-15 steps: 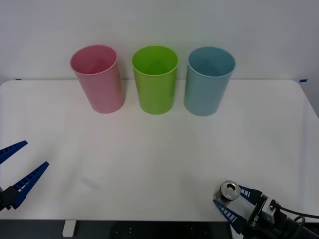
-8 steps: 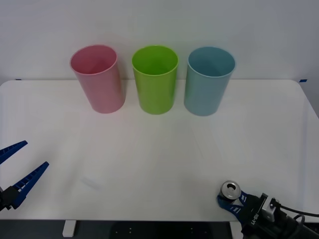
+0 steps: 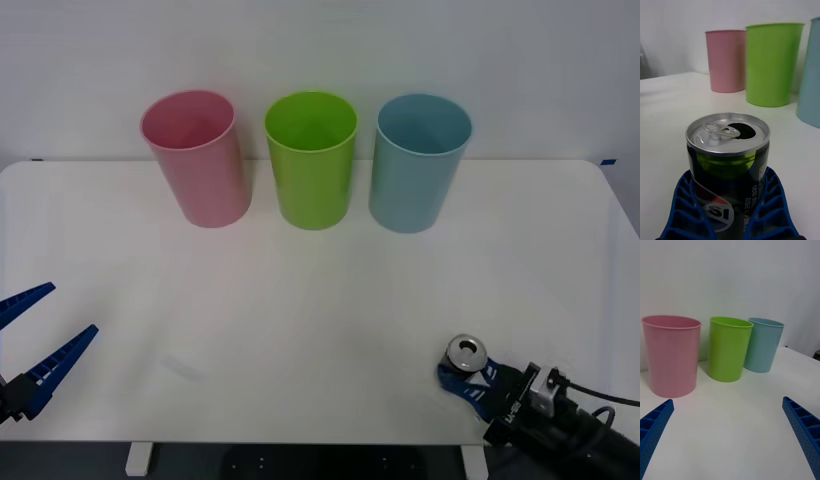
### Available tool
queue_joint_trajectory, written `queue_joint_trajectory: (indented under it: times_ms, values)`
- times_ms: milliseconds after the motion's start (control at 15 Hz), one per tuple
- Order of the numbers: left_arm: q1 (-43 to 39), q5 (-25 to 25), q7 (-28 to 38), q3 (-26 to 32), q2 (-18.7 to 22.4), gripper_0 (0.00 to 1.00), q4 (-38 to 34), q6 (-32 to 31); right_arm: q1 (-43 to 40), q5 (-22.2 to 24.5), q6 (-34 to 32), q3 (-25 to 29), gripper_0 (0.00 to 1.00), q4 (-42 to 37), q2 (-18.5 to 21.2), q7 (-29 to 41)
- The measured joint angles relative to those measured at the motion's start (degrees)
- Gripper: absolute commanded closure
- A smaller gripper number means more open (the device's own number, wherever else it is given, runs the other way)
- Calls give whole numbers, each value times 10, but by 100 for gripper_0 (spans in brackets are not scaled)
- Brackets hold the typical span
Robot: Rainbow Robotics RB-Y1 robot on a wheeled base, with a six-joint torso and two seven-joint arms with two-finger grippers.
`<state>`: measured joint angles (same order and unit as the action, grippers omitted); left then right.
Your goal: Grasp the object on the table and drop it into the matching bin: aluminum can to the light blue bin, PET bottle to the pink bin.
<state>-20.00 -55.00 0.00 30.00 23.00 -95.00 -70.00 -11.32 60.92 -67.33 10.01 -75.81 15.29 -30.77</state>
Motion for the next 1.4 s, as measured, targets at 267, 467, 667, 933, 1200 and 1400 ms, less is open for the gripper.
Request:
queue_joint_trajectory:
  times_ms: [267, 467, 667, 933, 1200, 1400]
  values:
    - [0, 0, 0, 0, 0, 0, 0, 0, 0, -16, 42, -7, 100, -70, 0, 81]
    - [0, 0, 0, 0, 0, 0, 0, 0, 0, -21, 75, -5, 100, -124, 1, 136]
    - [0, 0, 0, 0, 0, 0, 0, 0, 0, -21, 112, -3, 100, -178, 6, 191]
    - [0, 0, 0, 0, 0, 0, 0, 0, 0, -21, 164, -11, 100, -243, 31, 260]
    - [0, 0, 0, 0, 0, 0, 0, 0, 23, -21, 179, -13, 100, -272, 64, 327]
    - [0, 0, 0, 0, 0, 0, 0, 0, 46, -10, 183, -9, 100, -277, 79, 349]
